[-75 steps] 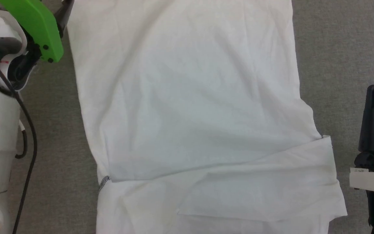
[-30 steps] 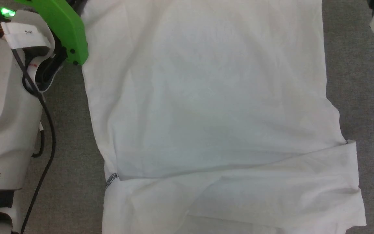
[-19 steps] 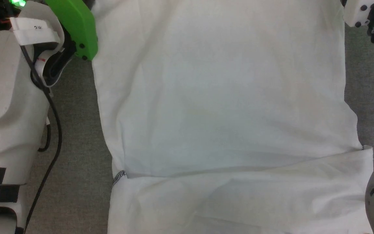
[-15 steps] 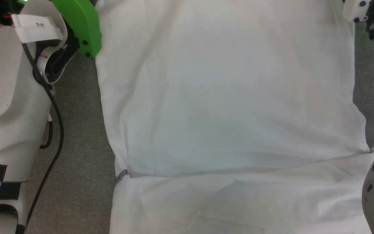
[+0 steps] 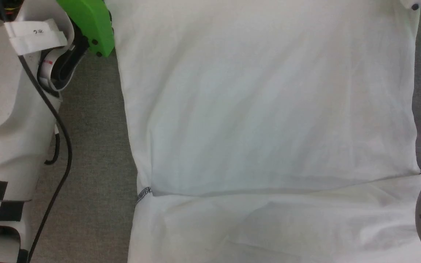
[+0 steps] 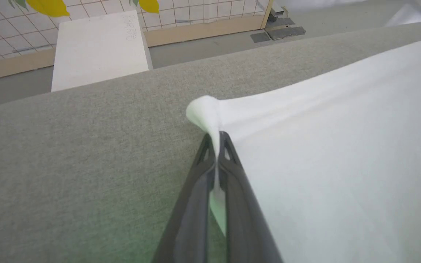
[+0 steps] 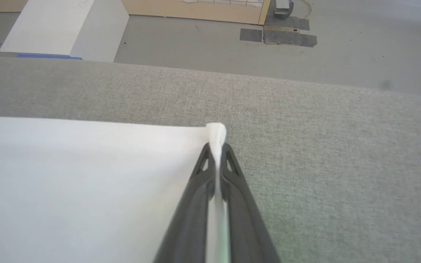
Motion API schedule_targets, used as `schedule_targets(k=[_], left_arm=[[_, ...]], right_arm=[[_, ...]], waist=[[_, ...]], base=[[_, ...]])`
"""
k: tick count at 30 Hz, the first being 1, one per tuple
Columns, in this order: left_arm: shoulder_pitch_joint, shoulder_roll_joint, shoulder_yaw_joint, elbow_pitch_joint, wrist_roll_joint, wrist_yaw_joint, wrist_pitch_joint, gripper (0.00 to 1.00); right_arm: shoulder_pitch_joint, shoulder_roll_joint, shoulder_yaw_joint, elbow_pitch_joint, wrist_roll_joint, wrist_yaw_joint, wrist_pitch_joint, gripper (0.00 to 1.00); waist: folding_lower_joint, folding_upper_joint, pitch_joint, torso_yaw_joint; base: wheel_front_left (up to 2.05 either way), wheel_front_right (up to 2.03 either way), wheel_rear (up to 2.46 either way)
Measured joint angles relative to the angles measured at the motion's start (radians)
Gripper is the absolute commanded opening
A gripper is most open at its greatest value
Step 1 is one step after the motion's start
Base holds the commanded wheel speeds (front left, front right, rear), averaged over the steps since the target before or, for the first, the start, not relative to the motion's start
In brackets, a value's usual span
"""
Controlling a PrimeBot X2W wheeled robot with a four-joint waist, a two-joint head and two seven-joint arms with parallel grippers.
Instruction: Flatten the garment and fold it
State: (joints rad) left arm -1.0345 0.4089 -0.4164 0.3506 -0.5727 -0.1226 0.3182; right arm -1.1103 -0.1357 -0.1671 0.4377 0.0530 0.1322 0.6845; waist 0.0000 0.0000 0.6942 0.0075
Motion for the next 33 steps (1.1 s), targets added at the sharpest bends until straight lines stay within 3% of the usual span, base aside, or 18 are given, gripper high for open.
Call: schedule_targets(k=[8, 19, 30, 33], left_arm=[[-0.003, -0.001, 0.024, 0.029, 0.038, 0.001, -0.191, 0.0], [0.018, 0.01, 0.039, 0.002, 0.041, 0.0, -0.366, 0.0], [0.302, 0.089, 0.002, -0.213, 0.011, 0.002, -0.413, 0.0], [0.405, 0.103, -0.003, -0.301, -0.003, 0.026, -0.417, 0.0]], right_arm=[[0.0, -0.035, -0.02, 0.035, 0.012, 0.001, -0.152, 0.0], [0.038, -0.07, 0.016, 0.015, 0.126, 0.001, -0.247, 0.0], [0.375, -0.109, 0.037, -0.247, 0.331, 0.001, -0.239, 0.0], [0.494, -0.101, 0.006, -0.34, 0.372, 0.001, -0.222, 0.0]], waist=[[0.0, 0.0, -0.069, -0.009], [0.0, 0.0, -0.17, -0.01], [0.0, 0.0, -0.307, 0.003], [-0.0001, 0.0, -0.345, 0.008]], base=[[0.0, 0.0, 0.0], [0.0, 0.0, 0.0], [0.0, 0.0, 0.0], [0.0, 0.0, 0.0]])
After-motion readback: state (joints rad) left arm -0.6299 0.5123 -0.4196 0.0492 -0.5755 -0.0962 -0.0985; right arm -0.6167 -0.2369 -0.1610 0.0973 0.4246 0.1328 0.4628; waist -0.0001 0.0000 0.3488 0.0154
